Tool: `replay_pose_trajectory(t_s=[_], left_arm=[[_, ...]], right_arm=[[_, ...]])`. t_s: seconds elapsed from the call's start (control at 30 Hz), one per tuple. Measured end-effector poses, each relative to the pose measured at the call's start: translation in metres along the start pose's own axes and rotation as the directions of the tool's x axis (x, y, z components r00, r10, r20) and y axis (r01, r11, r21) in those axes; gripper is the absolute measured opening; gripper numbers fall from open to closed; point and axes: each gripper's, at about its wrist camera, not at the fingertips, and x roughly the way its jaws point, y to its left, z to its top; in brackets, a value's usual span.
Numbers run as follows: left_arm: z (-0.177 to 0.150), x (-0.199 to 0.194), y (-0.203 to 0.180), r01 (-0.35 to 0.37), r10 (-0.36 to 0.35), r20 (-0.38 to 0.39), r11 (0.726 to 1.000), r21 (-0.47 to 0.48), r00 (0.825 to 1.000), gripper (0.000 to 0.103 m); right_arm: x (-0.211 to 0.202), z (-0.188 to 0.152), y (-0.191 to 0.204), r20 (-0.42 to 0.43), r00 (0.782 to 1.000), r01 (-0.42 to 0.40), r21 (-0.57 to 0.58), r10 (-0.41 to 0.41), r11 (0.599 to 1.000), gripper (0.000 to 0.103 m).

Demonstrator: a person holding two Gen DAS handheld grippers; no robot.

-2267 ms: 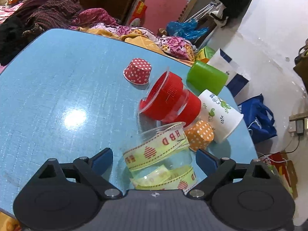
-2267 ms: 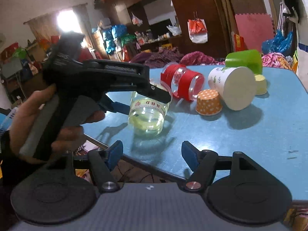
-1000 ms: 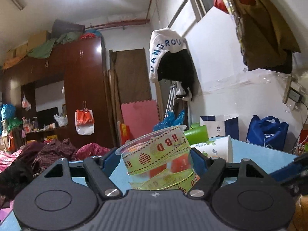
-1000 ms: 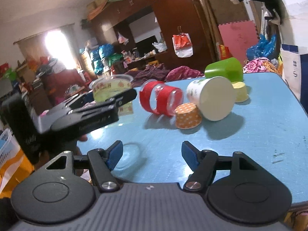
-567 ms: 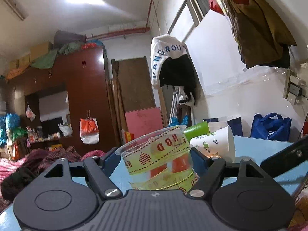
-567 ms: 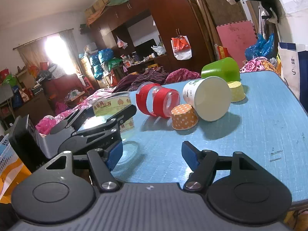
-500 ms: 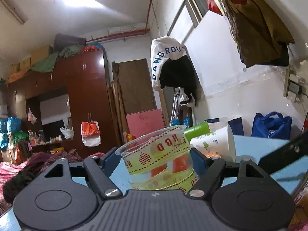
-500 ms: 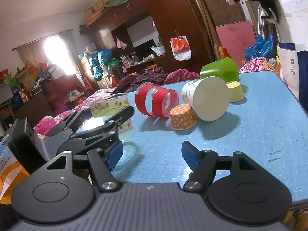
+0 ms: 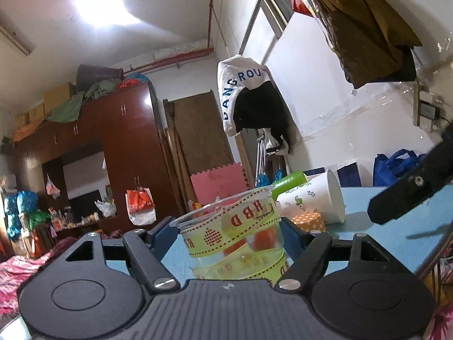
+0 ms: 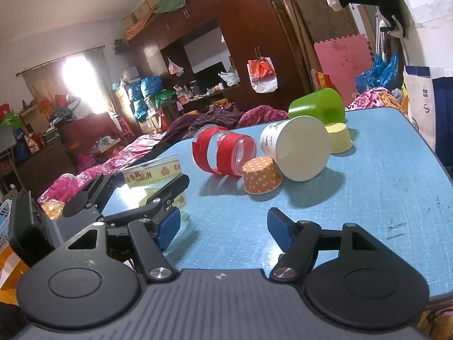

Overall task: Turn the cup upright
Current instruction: 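Lift the clear cup with the left gripper and rotate it mouth-up, then lower the clear cup upright onto the table with the left gripper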

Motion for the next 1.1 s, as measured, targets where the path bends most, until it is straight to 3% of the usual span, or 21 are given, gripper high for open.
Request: replay_pose_trajectory(t_s=[0.33,0.47,0.63,0.93,1.1], left_arm=[[-0.002,-0.012,-0.009,-0.023,0.022,0.017,0.999,0.046,1.000,0.081],[-0.003,-0.013,-0.008,-0.007,0.007,0.014,0.999,0.054,1.000,0.095],[-0.003,-0.014,-0.010,0.033,-0.034,0.003,0.997,0.062,0.999,0.097],[0.014,-0.020,0.025,0.115,-0.113,0.030,0.988,-0.102,0.993,0.101],[0.010,-0.012,0.033,0.107,-0.107,0.001,0.985,-0.134,0.994,0.102]], right_arm=[[-0.002,0.000,-0.002,0.001,1.000,-0.001,0.001,0.001,1.000,0.070],[-0.003,0.000,-0.002,0.007,1.000,-0.005,-0.001,0.005,1.000,0.074],[-0.005,0.002,-0.001,0.020,1.000,-0.008,0.002,0.008,1.000,0.080],[-0.029,0.009,-0.006,0.145,0.989,-0.042,0.052,0.034,0.998,0.098],[-0.031,0.012,-0.002,0.158,0.987,-0.047,0.042,0.039,0.998,0.099]])
